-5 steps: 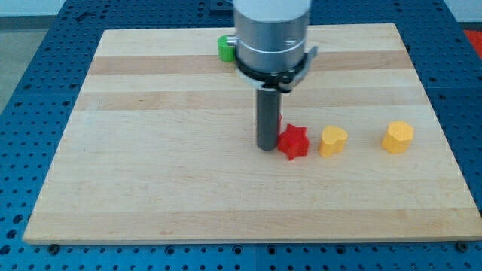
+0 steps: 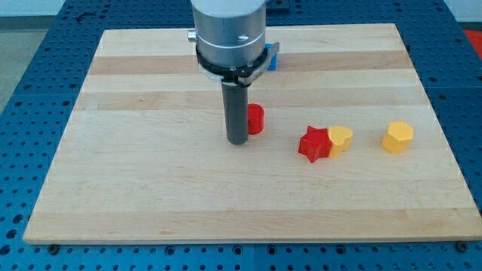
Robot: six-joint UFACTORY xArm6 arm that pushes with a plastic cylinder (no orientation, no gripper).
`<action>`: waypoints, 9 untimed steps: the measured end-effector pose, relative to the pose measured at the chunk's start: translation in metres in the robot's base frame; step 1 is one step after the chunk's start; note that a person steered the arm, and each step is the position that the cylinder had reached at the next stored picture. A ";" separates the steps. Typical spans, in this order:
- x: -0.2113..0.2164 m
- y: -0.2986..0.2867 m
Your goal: Slide the red circle to the center right
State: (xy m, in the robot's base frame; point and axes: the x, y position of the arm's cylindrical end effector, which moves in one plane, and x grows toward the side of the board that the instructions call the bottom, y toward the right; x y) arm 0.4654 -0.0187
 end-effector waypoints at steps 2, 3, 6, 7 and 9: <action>-0.034 0.021; -0.062 -0.003; -0.073 0.020; -0.074 0.029; -0.049 0.036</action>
State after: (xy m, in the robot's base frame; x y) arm 0.4162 0.0169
